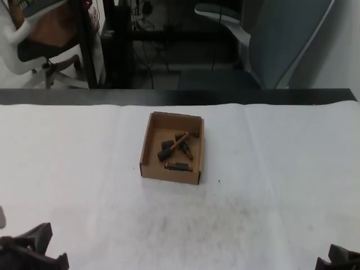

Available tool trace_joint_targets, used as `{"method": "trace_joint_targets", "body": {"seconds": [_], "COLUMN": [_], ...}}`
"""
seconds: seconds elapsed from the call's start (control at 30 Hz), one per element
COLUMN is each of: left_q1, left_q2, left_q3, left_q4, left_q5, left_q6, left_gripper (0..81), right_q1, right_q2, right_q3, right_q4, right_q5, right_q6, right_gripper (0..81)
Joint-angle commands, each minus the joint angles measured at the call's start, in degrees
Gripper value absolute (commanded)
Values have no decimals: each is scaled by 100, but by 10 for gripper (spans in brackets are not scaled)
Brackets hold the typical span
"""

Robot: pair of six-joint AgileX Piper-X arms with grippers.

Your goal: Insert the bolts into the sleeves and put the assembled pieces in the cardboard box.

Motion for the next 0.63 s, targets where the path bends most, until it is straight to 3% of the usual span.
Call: {"method": "trace_joint_targets", "body": {"seconds": [0.0, 0.17, 0.6], "left_q1": [-20, -20, -20], "left_q2": [0, 0, 0], "left_q3": [-37, -37, -37], "left_q4": [-260, 452, 463], "left_q5": [45, 48, 48], "left_q6": [68, 55, -20], "left_gripper": [18, 18, 18], "right_q1": [-28, -28, -28], "right_q2": [-15, -15, -15], "right_q3": [-66, -66, -66], "right_q4": [-70, -70, -70], "right_q5": [32, 32, 32], "right_q6": [71, 71, 71], "right_gripper": [0, 0, 0]}}
